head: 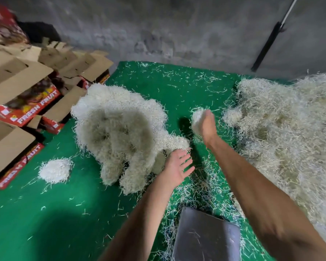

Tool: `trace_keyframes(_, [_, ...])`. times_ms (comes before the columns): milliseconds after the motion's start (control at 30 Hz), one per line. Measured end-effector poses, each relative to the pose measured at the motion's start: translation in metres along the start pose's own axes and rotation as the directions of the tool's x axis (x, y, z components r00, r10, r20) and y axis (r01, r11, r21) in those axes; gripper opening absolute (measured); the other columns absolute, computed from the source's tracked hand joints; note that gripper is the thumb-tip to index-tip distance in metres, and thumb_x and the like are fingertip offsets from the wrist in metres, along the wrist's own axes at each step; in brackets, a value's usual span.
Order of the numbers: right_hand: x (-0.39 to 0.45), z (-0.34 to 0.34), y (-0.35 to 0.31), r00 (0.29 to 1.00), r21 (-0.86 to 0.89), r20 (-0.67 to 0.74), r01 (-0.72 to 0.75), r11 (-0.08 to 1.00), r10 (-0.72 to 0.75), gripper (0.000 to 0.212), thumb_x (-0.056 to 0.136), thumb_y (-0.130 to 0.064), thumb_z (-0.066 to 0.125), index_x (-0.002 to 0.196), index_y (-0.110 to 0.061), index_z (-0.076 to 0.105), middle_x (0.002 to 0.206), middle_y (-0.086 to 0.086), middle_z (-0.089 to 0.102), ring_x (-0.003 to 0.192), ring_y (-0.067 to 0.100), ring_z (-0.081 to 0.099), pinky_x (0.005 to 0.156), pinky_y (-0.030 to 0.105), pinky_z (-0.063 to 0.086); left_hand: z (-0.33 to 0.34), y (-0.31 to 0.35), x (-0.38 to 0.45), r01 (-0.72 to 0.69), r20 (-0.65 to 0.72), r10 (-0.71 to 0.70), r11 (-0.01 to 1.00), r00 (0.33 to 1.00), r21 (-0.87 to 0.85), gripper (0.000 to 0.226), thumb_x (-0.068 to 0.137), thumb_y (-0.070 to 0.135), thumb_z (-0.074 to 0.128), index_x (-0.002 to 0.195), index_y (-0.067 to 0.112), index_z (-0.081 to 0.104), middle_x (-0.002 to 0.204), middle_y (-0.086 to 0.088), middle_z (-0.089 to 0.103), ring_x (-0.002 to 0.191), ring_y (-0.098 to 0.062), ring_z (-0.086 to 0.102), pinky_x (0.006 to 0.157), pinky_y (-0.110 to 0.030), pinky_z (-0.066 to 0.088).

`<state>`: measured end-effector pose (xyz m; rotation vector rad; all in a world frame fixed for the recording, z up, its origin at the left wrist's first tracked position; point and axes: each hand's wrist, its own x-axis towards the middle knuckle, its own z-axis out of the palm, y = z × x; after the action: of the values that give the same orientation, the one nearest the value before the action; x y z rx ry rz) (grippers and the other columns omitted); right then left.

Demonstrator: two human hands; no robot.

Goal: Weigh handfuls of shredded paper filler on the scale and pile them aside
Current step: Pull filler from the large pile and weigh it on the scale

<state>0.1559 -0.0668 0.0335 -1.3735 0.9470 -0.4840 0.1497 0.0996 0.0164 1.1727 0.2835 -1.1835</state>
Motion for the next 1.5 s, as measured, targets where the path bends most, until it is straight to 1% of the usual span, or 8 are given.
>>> trace_keyframes(300, [-0.005,-0.051,0.045,0.986,-0.497,0.038,0.159,0.853,-0.161,0.034,0.109,-0.036,0.044,0.129,-0.015,0.061,0.116,0.012,0.07,0.1,0.023,0.067,0.101,0.051,0.053,0.024,-0.021,0.032,0.028,0.048,-0.032,0.996,0.998,0.084,0.029,0.107,0.027,0.043,0.123,0.016,0.064,0.125,-0.003,0.07,0.114,-0.02,0.064,0.097,-0.04,0.053])
trace_keyframes(467, [-0.01,-0.159,0.11,0.996,-0.99,0.012,0.024,0.138,-0.086,0.073,0.101,-0.054,0.053,0.161,-0.027,0.02,0.17,0.015,0.013,0.157,0.034,0.011,0.122,0.052,-0.008,0.053,-0.058,0.038,0.034,0.067,-0.039,0.997,0.997,0.075,0.03,0.108,0.026,0.039,0.12,0.017,0.065,0.121,-0.001,0.072,0.112,-0.018,0.067,0.089,-0.037,0.055])
trace_keyframes(600, [-0.035,-0.195,0.163,0.997,-0.998,0.056,0.058,-0.036,0.057,0.052,0.106,-0.026,0.05,0.155,-0.014,0.035,0.162,0.014,0.033,0.148,0.032,0.035,0.127,0.052,0.019,0.071,-0.081,0.039,0.093,0.101,-0.107,0.986,0.989,0.137,0.026,0.106,0.023,0.044,0.12,0.018,0.065,0.123,-0.002,0.071,0.113,-0.018,0.066,0.091,-0.038,0.056])
trace_keyframes(800, [-0.065,-0.16,0.138,0.988,-0.811,0.136,0.071,0.581,0.068,0.018,0.095,-0.01,0.067,0.111,-0.018,0.069,0.091,-0.002,0.07,0.065,0.01,0.064,0.058,0.02,0.054,0.092,-0.104,0.044,0.162,0.063,-0.184,0.953,0.981,0.255,0.041,0.103,0.047,0.05,0.13,0.017,0.057,0.139,-0.011,0.059,0.127,-0.026,0.055,0.112,-0.052,0.041])
trace_keyframes(967, [-0.108,-0.13,0.1,0.969,-0.339,0.094,0.247,0.908,-0.228,0.012,0.098,-0.016,0.059,0.102,-0.026,0.064,0.087,-0.003,0.069,0.071,0.012,0.067,0.06,0.025,0.058,0.094,-0.085,0.042,0.196,0.199,-0.202,0.979,0.959,0.051,0.044,0.097,0.045,0.063,0.116,0.006,0.071,0.119,-0.016,0.068,0.106,-0.028,0.071,0.087,-0.044,0.059])
trace_keyframes(1100, [-0.112,-0.157,0.09,0.865,-0.385,-0.228,0.342,0.857,-0.447,0.006,0.105,-0.02,0.054,0.104,-0.021,0.06,0.085,0.0,0.064,0.067,0.013,0.058,0.055,0.03,0.051,0.102,-0.044,0.017,0.088,0.0,-0.089,0.986,0.996,0.144,0.058,0.103,0.04,0.048,0.153,0.012,0.039,0.161,-0.016,0.034,0.149,-0.037,0.03,0.12,-0.052,0.03])
trace_keyframes(1300, [-0.111,-0.179,0.096,0.937,-0.711,0.018,0.258,0.654,-0.35,0.056,0.106,-0.049,0.046,0.153,-0.019,0.04,0.136,0.012,0.059,0.117,0.023,0.057,0.107,0.049,0.045,0.079,0.0,-0.014,-0.526,0.448,0.292,0.61,0.845,0.593,0.116,0.057,-0.032,0.027,0.151,0.035,0.034,0.168,-0.006,0.011,0.148,-0.02,0.018,0.117,-0.023,0.023])
trace_keyframes(1500, [-0.109,-0.221,0.078,0.939,-0.909,0.042,0.178,0.376,-0.341,0.065,0.103,-0.064,0.027,0.149,-0.021,0.041,0.134,0.01,0.061,0.119,0.028,0.059,0.11,0.054,0.046,0.141,0.041,-0.041,-0.423,0.404,0.176,0.605,0.897,0.675,0.103,0.06,0.088,0.071,0.147,0.052,0.032,0.165,0.008,0.017,0.148,-0.024,0.025,0.11,-0.056,0.03])
